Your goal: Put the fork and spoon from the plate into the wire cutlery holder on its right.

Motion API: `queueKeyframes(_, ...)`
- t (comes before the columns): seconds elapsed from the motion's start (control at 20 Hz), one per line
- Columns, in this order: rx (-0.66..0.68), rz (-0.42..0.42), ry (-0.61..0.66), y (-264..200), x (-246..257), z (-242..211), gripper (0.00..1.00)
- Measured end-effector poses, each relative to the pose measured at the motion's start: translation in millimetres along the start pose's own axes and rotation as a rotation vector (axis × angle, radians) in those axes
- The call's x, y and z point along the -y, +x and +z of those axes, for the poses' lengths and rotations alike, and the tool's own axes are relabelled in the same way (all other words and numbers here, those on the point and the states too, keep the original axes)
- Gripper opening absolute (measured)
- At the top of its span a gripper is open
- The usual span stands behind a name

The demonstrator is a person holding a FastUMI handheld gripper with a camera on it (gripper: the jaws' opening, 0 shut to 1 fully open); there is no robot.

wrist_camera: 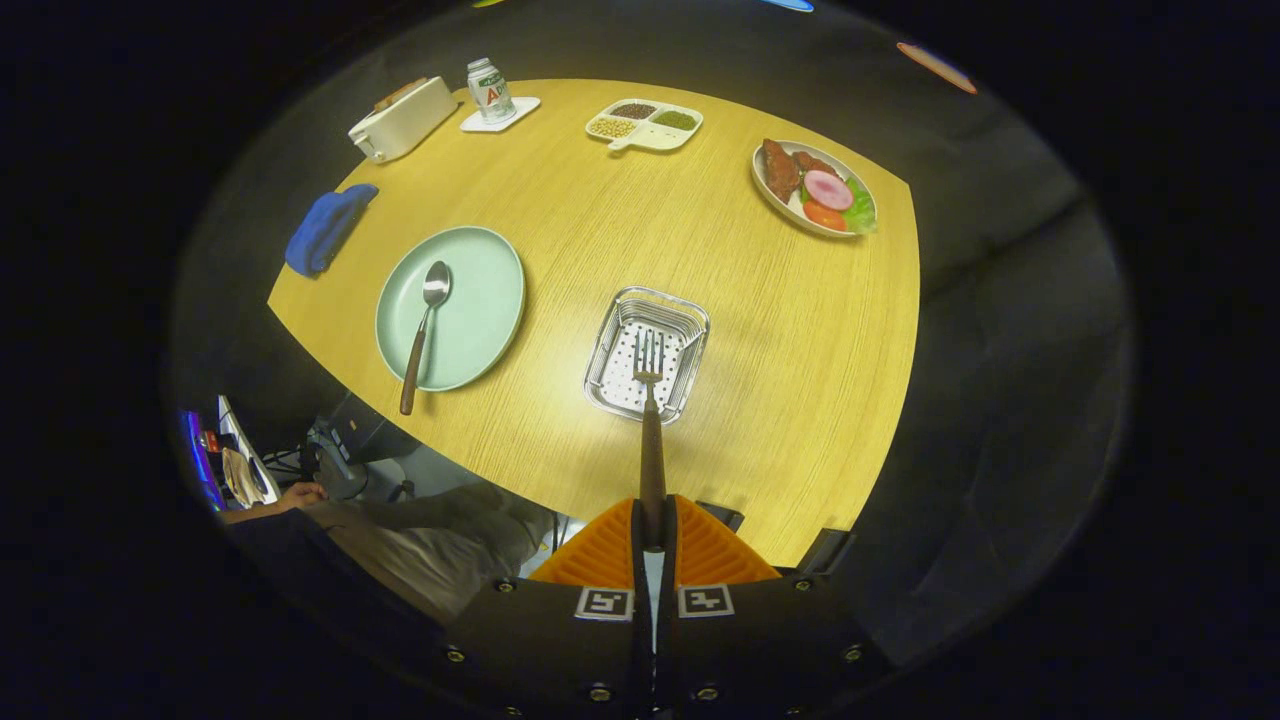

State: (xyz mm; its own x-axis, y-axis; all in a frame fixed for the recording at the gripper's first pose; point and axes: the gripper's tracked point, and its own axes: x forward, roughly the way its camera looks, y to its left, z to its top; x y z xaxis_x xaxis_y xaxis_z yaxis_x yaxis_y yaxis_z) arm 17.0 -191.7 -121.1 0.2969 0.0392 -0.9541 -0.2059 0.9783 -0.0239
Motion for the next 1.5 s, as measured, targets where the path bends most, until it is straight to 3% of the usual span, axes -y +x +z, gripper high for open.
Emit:
queueKeyframes(0.3,-0.027,-0.015,0.013,15,5,8,0.06)
queueKeyframes(0.55,0.071,-0.042,0.085,1,17,28,0.16)
queueKeyframes(0.6,0.093,-0.05,0.1,-8,20,30,0.48)
queueKeyframes(0.65,0.122,-0.057,0.119,-11,24,32,0.6)
queueKeyframes(0.85,0.33,-0.064,0.199,-47,14,53,0.6)
queueKeyframes(1.0,0.439,-0.043,0.184,-59,-24,52,0.6)
queueKeyframes(1.25,0.467,0.018,0.059,-34,-107,39,0.6)
queueKeyframes(1.5,0.46,0.099,0.055,-5,-165,27,0.6)
